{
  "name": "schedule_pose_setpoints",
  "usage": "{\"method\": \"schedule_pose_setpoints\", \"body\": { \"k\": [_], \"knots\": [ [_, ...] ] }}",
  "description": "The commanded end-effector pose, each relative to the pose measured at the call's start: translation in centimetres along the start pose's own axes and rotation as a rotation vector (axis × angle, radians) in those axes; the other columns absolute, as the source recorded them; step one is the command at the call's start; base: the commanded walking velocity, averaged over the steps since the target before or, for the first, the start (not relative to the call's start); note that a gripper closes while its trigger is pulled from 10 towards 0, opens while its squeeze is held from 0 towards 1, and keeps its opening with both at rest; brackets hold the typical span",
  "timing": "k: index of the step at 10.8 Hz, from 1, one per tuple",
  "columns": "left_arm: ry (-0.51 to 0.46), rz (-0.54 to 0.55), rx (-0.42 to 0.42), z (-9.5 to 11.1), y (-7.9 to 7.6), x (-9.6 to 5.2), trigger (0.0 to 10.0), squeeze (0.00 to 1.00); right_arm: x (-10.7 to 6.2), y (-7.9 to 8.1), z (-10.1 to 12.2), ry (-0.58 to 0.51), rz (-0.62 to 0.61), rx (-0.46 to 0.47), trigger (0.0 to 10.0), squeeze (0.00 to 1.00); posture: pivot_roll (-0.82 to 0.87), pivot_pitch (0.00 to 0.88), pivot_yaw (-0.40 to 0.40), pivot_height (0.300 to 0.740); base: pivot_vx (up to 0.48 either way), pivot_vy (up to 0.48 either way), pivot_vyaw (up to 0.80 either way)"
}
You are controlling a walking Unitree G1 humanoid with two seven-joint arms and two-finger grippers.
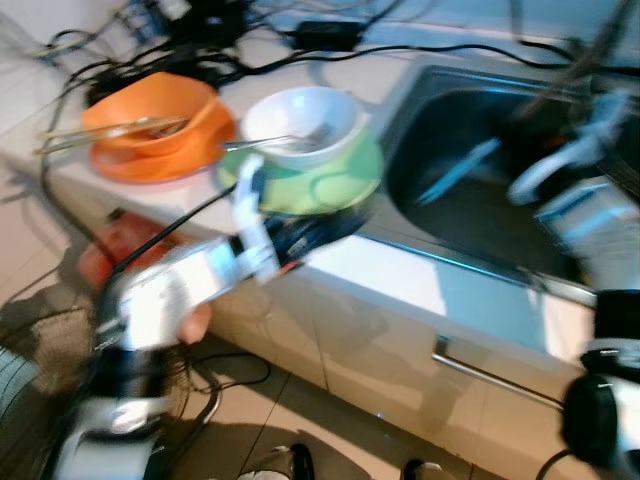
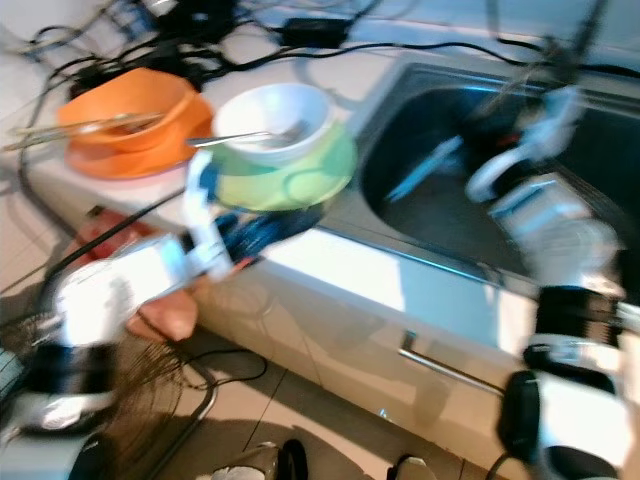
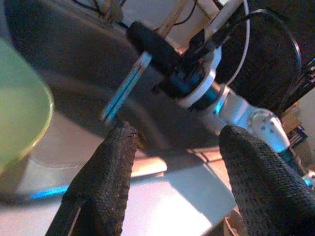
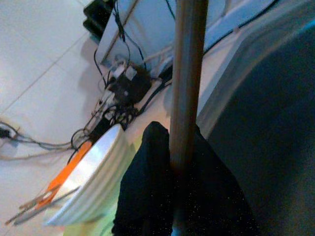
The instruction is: Kitchen organization
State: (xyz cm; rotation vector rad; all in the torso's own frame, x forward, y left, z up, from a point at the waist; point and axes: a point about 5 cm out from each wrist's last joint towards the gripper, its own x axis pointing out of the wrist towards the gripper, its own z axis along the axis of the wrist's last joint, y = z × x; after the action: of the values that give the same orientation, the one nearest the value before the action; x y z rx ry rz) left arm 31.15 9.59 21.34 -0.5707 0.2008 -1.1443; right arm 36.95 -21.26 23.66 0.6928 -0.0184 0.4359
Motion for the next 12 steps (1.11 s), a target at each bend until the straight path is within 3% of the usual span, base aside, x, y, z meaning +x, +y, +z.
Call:
{"method": "schedule_pose_setpoints", "body": {
  "k": [1, 2, 3, 4, 5, 7, 8, 9, 10, 12],
  "knots": [
    [0.002, 0.056, -0.002, -0.1, 0.7, -0.7, 10.0, 0.00, 0.0, 0.0, 0.2, 0.002, -0.012, -0.018, 0.2, 0.00, 0.00, 0.149, 0.125, 0.740, 0.000, 0.000, 0.00],
    [0.001, 0.046, -0.005, -0.1, 0.6, -0.7, 10.0, 0.00, 0.2, -0.1, -0.1, 0.002, -0.006, -0.033, 2.0, 0.00, 0.00, 0.149, 0.126, 0.740, 0.000, 0.000, 0.00],
    [0.007, 0.036, -0.004, -0.2, 0.4, -0.9, 10.0, 0.00, 0.2, -0.4, -0.2, -0.007, -0.019, -0.037, 1.0, 0.00, 0.00, 0.149, 0.126, 0.740, 0.000, 0.000, 0.00],
    [0.007, 0.034, 0.000, -0.2, 0.4, -0.9, 10.0, 0.00, 0.2, -0.5, -0.1, -0.011, -0.022, -0.041, 1.4, 0.00, 0.00, 0.149, 0.124, 0.740, 0.000, 0.000, 0.00],
    [0.014, 0.054, 0.034, -0.2, 0.5, -0.9, 10.0, 0.00, 0.4, -1.1, -0.2, -0.013, -0.094, -0.123, 10.0, 0.00, 0.01, 0.147, 0.122, 0.740, 0.000, 0.000, 0.00],
    [0.036, 0.067, 0.047, -0.6, 0.4, -1.0, 10.0, 0.00, 0.3, -2.3, 0.3, -0.056, -0.223, -0.264, 10.0, 0.00, 0.02, 0.145, 0.120, 0.740, 0.000, 0.000, 0.00],
    [0.013, 0.105, 0.067, -0.5, 0.6, -1.0, 10.0, 1.00, 0.2, -3.0, 0.7, -0.072, -0.291, -0.331, 10.0, 0.00, 0.02, 0.146, 0.119, 0.740, 0.000, 0.000, 0.00],
    [-0.009, 0.131, 0.088, -0.2, 0.7, -0.9, 10.0, 1.00, 0.0, -3.4, 0.9, -0.082, -0.331, -0.355, 10.0, 0.00, 0.02, 0.146, 0.119, 0.740, 0.000, 0.000, 0.00],
    [-0.010, 0.159, 0.143, -0.2, 0.7, -0.6, 10.0, 1.00, -0.1, -4.0, 0.9, -0.083, -0.362, -0.366, 10.0, 1.00, 0.02, 0.146, 0.117, 0.740, 0.000, 0.000, 0.00],
    [0.002, 0.183, 0.201, -0.5, 0.6, -0.3, 10.0, 1.00, -0.2, -4.7, 0.8, -0.087, -0.419, -0.456, 10.0, 1.00, 0.02, 0.147, 0.118, 0.740, 0.000, 0.000, 0.00]
  ]
}}
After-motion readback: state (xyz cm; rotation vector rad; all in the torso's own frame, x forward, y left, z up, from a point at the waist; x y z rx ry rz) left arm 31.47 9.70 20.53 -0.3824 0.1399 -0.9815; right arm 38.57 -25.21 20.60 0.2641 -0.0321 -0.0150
